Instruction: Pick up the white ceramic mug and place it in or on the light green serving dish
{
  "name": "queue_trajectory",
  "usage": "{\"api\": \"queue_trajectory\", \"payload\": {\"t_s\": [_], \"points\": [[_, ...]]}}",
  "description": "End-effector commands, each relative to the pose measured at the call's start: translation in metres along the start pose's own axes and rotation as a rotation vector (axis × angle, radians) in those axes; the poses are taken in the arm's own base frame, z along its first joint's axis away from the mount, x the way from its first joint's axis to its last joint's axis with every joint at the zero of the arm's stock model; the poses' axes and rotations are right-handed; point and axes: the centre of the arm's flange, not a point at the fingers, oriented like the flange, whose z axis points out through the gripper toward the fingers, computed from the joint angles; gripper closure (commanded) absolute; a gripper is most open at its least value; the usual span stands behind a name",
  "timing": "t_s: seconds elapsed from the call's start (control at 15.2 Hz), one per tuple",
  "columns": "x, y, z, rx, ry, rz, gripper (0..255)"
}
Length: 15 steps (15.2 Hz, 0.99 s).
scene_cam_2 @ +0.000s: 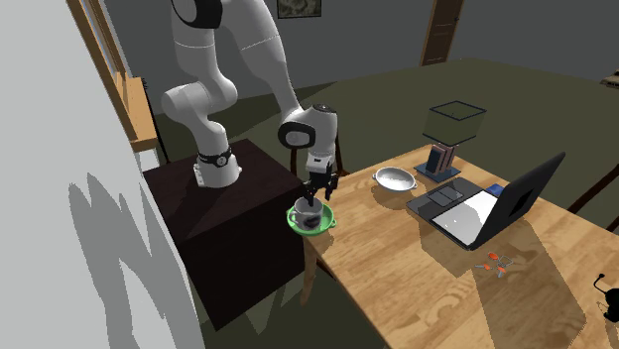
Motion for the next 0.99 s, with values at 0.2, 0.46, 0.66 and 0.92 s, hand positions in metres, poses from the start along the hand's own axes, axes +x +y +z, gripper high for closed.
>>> {"api": "queue_trajectory", "payload": {"t_s": [0.2,0.46,0.66,0.92], "points": [[0.0,0.0,0.0,0.0,0.0,0.0,0],[0.0,0.0,-0.05,0.0,0.0,0.0,0],[0.0,0.0,-0.05,0.0,0.0,0.0,0],[0.0,0.0,-0.05,0.0,0.0,0.0,0]]}}
